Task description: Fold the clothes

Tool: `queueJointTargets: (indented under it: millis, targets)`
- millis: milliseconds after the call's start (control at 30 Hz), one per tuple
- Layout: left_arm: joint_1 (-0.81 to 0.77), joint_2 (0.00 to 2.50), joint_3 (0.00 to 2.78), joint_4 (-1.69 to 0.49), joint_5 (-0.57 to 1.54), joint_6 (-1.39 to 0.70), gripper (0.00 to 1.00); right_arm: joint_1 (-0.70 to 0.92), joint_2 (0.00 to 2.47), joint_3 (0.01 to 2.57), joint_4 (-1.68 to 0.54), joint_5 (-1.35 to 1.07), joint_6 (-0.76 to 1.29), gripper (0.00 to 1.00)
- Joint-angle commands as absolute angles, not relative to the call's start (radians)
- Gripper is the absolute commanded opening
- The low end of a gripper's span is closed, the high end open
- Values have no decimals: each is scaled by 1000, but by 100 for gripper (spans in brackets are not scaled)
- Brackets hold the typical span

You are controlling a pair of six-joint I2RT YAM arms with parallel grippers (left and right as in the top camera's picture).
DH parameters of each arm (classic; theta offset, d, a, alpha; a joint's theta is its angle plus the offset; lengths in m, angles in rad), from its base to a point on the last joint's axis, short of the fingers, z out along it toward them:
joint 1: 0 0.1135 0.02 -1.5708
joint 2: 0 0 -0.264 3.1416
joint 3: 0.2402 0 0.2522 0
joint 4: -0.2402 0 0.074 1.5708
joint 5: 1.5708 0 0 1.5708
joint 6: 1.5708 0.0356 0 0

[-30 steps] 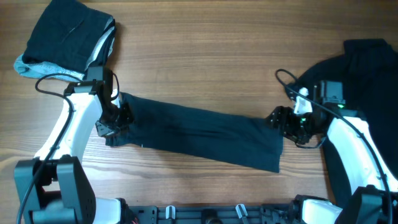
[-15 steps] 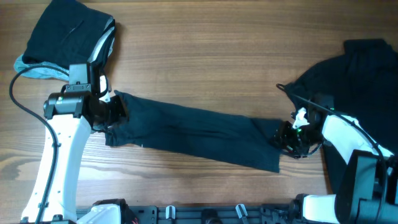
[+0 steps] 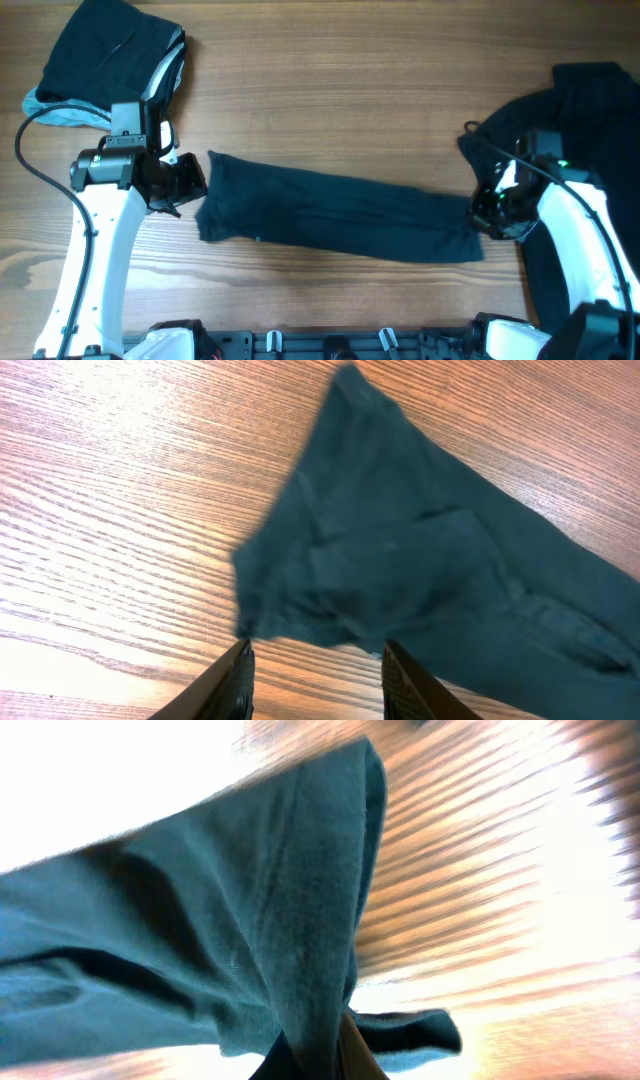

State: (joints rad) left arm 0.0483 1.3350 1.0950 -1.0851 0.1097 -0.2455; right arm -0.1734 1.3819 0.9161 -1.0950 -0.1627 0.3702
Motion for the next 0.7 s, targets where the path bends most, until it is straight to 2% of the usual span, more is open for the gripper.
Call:
queueJointTargets:
  millis: [0, 200, 333, 500, 667]
  targets:
    - [54, 1322, 1112, -1085, 107, -240, 42, -171, 1347, 1033, -1119, -113, 392, 4]
    - [54, 1322, 1112, -1076, 107, -240, 42, -60, 1358, 1034, -1100, -212, 398, 4]
    - [54, 1322, 1112, -1074, 107, -240, 42, 113, 1377, 1034, -1074, -231, 584, 4]
    - [54, 1322, 1112, -1075, 107, -240, 42, 314, 1478, 1032, -933, -267, 706, 4]
    - [54, 1322, 1112, -1075, 107, -240, 43, 456, 1608, 1032, -780, -388, 709, 4]
